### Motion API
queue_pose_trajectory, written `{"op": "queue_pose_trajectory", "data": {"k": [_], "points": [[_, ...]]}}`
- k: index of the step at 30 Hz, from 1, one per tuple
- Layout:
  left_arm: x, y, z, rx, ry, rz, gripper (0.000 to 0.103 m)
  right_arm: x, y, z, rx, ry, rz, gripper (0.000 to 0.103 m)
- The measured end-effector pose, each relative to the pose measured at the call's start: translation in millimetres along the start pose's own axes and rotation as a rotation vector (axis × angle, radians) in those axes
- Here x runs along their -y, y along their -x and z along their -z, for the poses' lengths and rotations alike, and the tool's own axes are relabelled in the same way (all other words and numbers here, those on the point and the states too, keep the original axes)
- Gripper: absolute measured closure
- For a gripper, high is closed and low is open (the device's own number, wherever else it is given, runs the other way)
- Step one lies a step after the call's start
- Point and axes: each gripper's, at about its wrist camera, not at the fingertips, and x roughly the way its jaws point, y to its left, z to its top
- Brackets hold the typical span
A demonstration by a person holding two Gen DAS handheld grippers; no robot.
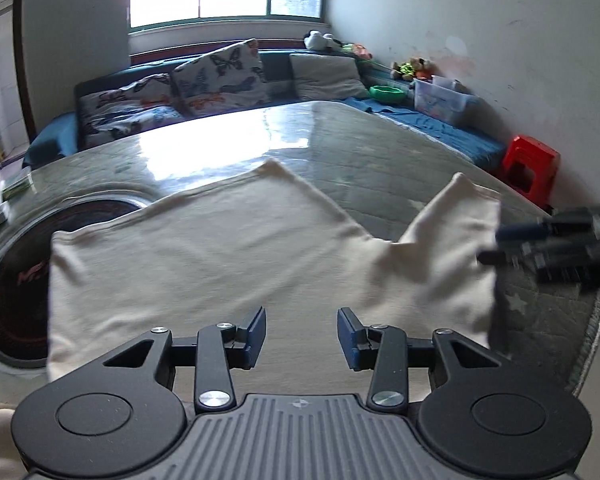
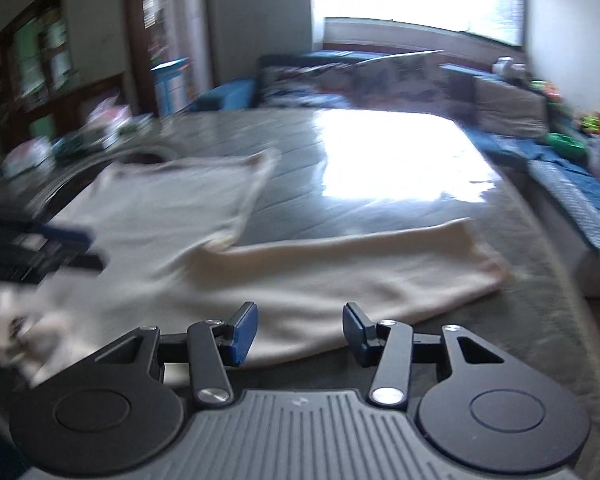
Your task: Fold clothes
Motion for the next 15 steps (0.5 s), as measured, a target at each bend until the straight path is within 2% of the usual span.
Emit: {"op": "queue_pose_trajectory", "data": {"k": [7, 10, 15], "points": [[15, -6, -5, 0.001, -0.015, 0.023, 0.06, 66, -21, -12, 0.028, -0.211, 0.205, 0.063], [19, -7, -8, 0.006, -0.024, 0.026, 0.06, 84, -30, -12, 0.029, -0.289, 0.249, 0.065], [22, -11, -11, 0.006, -0.031, 0.026, 0.06, 100, -41, -4, 0.039, -0.359, 0.29, 0.075]]}}
